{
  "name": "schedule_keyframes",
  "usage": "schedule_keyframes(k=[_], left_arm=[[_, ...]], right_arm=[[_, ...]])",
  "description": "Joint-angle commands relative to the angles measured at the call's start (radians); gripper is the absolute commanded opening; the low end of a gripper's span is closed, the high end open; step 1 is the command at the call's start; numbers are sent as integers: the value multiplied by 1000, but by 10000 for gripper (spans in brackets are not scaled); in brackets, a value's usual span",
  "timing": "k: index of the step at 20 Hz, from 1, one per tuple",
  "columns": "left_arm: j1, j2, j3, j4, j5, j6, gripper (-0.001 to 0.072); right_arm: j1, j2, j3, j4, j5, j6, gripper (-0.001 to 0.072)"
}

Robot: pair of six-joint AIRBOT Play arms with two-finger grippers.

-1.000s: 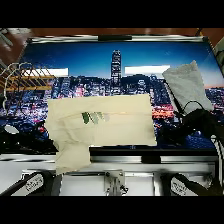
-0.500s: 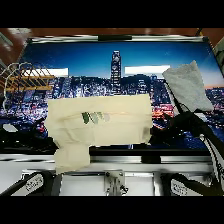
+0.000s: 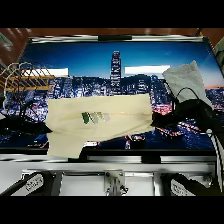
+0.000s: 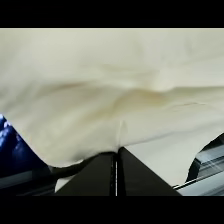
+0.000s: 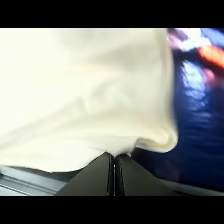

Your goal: Fold the shirts.

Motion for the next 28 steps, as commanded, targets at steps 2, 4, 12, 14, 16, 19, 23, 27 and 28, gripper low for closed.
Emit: schedule_keyframes(k=[2, 4, 12, 14, 16, 19, 23, 27, 28], left_arm=[[0, -2, 155, -77, 34, -12, 31], [-1, -25, 215, -87, 90, -51, 30], [-6, -375, 487, -399, 116, -72, 30], [-26, -454, 553, -397, 115, -73, 30], [-43, -515, 568, -396, 116, -73, 29], [-43, -584, 566, -349, 111, -108, 29], [-43, -589, 572, -322, 87, -106, 137], [-43, -586, 590, -322, -24, -101, 384], [-43, -586, 601, -322, -64, -89, 383]], right_arm=[[0, 6, 132, 31, 111, 0, 72], [0, -26, 177, 33, 171, 0, 72], [95, -307, 422, -20, 328, 13, 72], [89, -345, 436, -32, 336, 24, 72], [87, -370, 436, -77, 323, 48, 72], [87, -402, 436, -114, 295, 54, 73], [87, -409, 436, -103, 261, 56, 241], [41, -408, 436, -134, 161, 84, 581], [26, -409, 436, -125, 161, 102, 581]])
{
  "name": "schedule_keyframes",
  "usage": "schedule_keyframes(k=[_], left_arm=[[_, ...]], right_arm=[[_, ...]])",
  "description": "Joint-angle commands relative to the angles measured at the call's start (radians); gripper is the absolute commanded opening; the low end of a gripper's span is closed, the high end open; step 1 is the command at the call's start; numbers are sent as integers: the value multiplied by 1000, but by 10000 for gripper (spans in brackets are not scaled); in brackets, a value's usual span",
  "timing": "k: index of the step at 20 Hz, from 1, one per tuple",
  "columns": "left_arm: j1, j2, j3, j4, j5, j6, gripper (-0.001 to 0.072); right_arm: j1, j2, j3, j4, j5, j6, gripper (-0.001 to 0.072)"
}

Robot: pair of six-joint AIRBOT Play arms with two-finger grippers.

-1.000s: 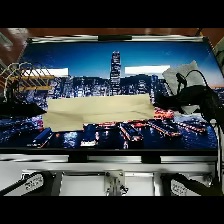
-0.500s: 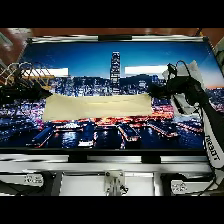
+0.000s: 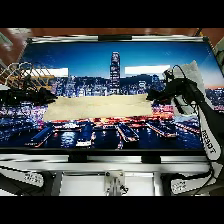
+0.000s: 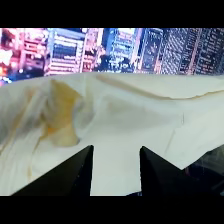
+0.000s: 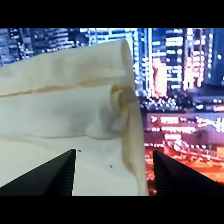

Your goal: Fold the shirts.

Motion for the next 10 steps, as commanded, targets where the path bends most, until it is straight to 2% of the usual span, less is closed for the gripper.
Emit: schedule_keyframes(k=[1, 5, 8, 10], left_arm=[[-1, -3, 28, 4, -124, 23, 381], [-2, 19, 57, 4, -152, 28, 379], [-2, 58, 74, 3, -151, 63, 379], [-4, 77, 91, -5, -151, 63, 379]], right_arm=[[-39, -8, 1, 23, -49, 37, 581], [-27, -80, 1, 110, -48, 26, 581], [-8, -112, 1, 249, -38, -42, 575], [14, -112, 1, 231, -37, -42, 462]])
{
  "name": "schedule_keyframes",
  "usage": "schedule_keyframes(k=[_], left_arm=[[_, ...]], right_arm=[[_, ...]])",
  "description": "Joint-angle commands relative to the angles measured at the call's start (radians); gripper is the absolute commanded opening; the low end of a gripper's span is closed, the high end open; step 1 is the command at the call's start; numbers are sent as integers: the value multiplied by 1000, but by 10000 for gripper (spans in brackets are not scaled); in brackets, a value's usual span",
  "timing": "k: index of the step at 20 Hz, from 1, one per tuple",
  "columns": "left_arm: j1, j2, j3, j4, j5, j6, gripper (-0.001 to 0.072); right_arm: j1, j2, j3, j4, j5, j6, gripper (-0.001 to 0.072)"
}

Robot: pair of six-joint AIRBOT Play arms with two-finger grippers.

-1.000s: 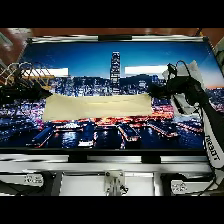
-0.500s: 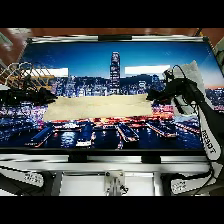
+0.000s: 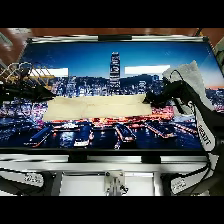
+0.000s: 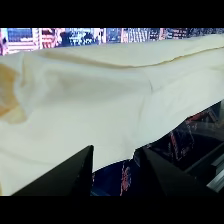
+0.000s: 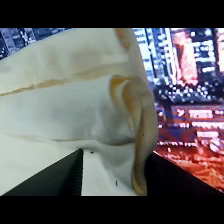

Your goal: Fold the shirts.

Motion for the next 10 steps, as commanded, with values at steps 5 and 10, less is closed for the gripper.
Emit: schedule_keyframes(k=[5, 10], left_arm=[[-45, 66, 39, -92, -8, 31, 303], [-253, 81, 32, -89, 94, 33, 30]], right_arm=[[38, 43, 1, 111, 2, -116, 74], [38, 304, 1, 103, -76, -48, 74]])
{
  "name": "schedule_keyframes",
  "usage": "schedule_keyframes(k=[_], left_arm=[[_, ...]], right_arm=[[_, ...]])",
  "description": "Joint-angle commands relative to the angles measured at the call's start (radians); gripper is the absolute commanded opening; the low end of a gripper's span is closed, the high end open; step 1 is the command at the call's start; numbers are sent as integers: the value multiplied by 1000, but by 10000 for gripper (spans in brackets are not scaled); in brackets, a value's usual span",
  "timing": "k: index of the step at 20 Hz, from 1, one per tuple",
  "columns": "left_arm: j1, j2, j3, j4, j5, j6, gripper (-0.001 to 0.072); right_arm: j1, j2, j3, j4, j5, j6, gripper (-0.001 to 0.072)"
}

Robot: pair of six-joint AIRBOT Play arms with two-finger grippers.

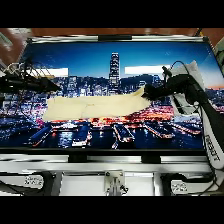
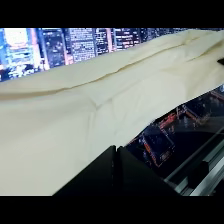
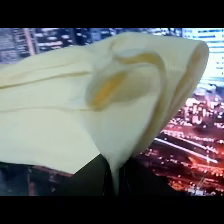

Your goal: Fold the shirts.

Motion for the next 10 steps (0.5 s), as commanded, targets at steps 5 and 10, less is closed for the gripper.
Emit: schedule_keyframes(k=[5, 10], left_arm=[[-367, 8, -109, 177, 230, -104, 29], [-565, -13, -144, 64, 502, -137, 29]], right_arm=[[2, 314, 0, 2, -156, 158, 74], [2, 428, 0, 3, -237, 240, 74]])
